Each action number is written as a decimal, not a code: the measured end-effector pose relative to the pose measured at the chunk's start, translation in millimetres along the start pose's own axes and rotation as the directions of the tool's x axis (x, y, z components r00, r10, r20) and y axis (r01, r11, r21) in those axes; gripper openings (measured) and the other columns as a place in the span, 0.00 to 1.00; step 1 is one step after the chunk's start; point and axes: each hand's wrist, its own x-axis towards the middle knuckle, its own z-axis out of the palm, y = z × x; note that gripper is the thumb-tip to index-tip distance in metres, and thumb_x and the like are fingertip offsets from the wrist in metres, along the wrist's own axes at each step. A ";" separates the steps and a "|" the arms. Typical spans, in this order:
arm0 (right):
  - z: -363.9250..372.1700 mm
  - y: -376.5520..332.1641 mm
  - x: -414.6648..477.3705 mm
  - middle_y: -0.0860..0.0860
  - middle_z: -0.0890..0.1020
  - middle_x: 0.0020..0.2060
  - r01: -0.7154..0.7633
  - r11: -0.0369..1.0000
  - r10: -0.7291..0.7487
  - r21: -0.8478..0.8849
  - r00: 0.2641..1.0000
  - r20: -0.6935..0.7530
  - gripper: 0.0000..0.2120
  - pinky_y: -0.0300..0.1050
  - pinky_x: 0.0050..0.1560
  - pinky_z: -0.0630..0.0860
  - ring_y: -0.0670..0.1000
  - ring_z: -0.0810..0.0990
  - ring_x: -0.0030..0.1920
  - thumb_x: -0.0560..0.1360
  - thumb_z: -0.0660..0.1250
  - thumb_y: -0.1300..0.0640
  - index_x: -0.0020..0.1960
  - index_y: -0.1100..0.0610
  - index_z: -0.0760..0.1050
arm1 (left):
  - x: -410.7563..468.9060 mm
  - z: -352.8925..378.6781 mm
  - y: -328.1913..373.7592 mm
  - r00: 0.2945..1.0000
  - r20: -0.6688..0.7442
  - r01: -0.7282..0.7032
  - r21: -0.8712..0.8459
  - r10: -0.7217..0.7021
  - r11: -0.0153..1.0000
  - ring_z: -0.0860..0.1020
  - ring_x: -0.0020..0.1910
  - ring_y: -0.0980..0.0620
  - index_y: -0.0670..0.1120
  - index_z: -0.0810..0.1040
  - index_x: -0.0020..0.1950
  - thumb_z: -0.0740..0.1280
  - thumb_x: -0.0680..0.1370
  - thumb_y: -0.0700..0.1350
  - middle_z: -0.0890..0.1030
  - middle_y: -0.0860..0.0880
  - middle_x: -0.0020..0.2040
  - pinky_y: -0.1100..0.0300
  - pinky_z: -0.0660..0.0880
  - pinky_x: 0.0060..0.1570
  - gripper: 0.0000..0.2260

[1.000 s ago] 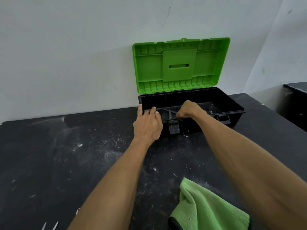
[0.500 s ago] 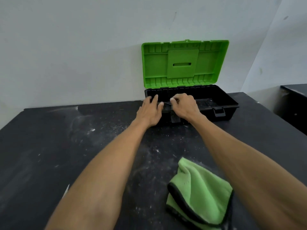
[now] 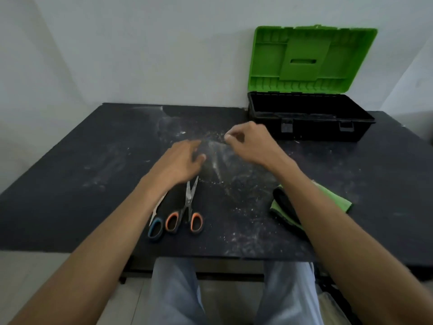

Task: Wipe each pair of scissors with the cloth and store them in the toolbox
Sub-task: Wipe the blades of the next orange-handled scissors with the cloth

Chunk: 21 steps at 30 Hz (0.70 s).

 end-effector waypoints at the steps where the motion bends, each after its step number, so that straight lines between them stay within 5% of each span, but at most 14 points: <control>1: 4.9 -11.4 -14.8 0.54 0.89 0.52 0.013 1.000 -0.012 -0.002 0.998 0.063 0.11 0.44 0.57 0.79 0.54 0.86 0.53 0.81 0.68 0.54 0.56 0.55 0.88 | -19.4 -1.0 -7.4 1.000 0.012 0.015 -0.001 -0.015 1.000 0.74 0.68 0.45 0.46 0.67 0.76 0.62 0.81 0.53 0.76 0.44 0.69 0.50 0.71 0.66 0.24; 5: 26.9 -48.2 -70.1 0.51 0.89 0.51 0.022 1.000 -0.022 0.001 0.959 0.282 0.13 0.49 0.59 0.83 0.50 0.86 0.52 0.79 0.72 0.46 0.55 0.54 0.87 | -84.4 -2.2 -28.3 0.995 0.077 0.061 0.004 -0.061 0.998 0.78 0.61 0.48 0.47 0.79 0.65 0.69 0.76 0.56 0.80 0.47 0.62 0.50 0.75 0.61 0.21; 11: 54.9 -69.8 -105.7 0.53 0.87 0.44 0.007 0.988 0.051 -0.157 0.932 0.359 0.28 0.52 0.53 0.82 0.54 0.84 0.47 0.69 0.78 0.36 0.52 0.60 0.85 | -122.2 9.4 -45.7 0.985 0.163 0.045 0.052 -0.053 0.998 0.77 0.56 0.53 0.50 0.81 0.58 0.74 0.61 0.67 0.78 0.55 0.57 0.51 0.78 0.55 0.32; 14: 66.4 -66.8 -108.7 0.52 0.86 0.42 0.001 0.985 0.056 -0.175 0.946 0.321 0.21 0.50 0.52 0.83 0.54 0.84 0.46 0.68 0.79 0.41 0.48 0.58 0.85 | -121.6 19.7 -49.4 0.998 0.062 0.020 0.023 -0.022 1.000 0.74 0.60 0.53 0.50 0.81 0.57 0.77 0.64 0.62 0.77 0.55 0.57 0.51 0.76 0.56 0.27; 17: 67.4 -58.6 -109.5 0.51 0.87 0.37 -0.039 0.990 0.075 -0.134 0.959 0.274 0.15 0.50 0.51 0.84 0.52 0.85 0.42 0.67 0.78 0.46 0.43 0.57 0.85 | -122.1 21.1 -48.0 1.000 0.000 -0.016 -0.008 0.016 1.000 0.74 0.54 0.54 0.51 0.82 0.45 0.76 0.65 0.59 0.78 0.56 0.47 0.52 0.77 0.50 0.16; 21: 47.3 -43.0 -118.0 0.51 0.87 0.34 -0.094 0.994 0.083 0.062 0.985 0.154 0.11 0.49 0.44 0.84 0.51 0.86 0.37 0.66 0.78 0.51 0.43 0.57 0.87 | -125.0 10.9 -43.1 0.992 -0.120 0.012 -0.270 -0.046 0.963 0.79 0.47 0.60 0.55 0.84 0.46 0.78 0.68 0.50 0.82 0.59 0.44 0.69 0.74 0.46 0.09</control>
